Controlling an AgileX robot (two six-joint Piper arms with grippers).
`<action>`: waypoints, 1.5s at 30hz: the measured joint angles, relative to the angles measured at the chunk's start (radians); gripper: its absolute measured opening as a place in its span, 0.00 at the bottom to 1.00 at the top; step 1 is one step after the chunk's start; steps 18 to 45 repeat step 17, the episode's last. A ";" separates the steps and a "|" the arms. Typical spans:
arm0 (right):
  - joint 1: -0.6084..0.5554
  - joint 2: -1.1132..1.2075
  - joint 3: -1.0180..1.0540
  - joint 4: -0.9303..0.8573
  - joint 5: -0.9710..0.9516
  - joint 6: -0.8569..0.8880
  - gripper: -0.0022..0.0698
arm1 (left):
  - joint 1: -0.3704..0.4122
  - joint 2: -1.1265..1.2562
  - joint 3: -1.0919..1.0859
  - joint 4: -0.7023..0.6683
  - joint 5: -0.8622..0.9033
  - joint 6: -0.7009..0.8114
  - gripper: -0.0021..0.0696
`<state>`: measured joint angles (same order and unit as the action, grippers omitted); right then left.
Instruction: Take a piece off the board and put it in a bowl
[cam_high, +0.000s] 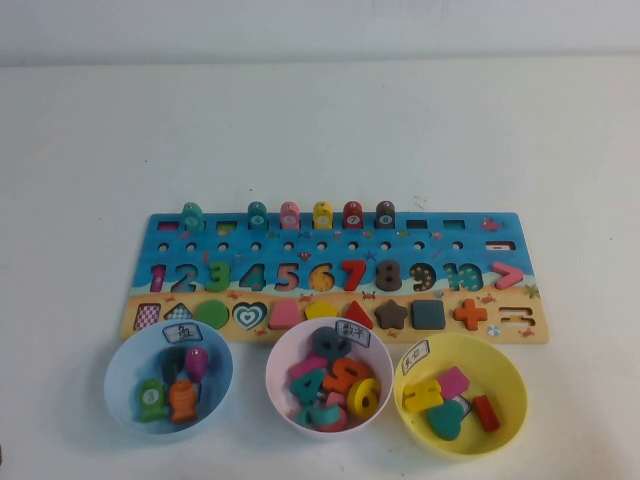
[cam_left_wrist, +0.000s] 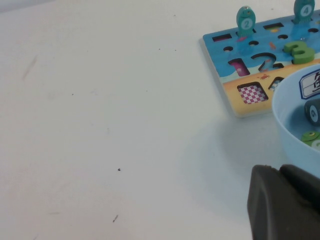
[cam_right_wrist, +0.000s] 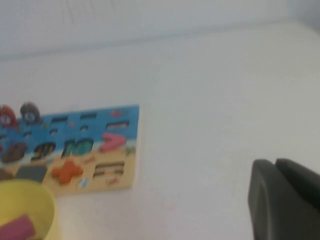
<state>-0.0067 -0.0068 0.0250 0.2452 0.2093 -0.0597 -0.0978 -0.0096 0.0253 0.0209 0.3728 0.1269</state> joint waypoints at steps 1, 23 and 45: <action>0.000 0.000 0.000 0.029 0.049 -0.013 0.01 | 0.000 0.000 0.000 0.000 0.000 0.000 0.02; 0.000 -0.001 0.002 -0.074 0.167 0.021 0.01 | 0.000 0.000 0.000 0.000 0.000 0.000 0.02; 0.000 -0.001 0.002 -0.074 0.167 0.021 0.01 | 0.000 0.000 0.000 0.000 0.000 0.000 0.02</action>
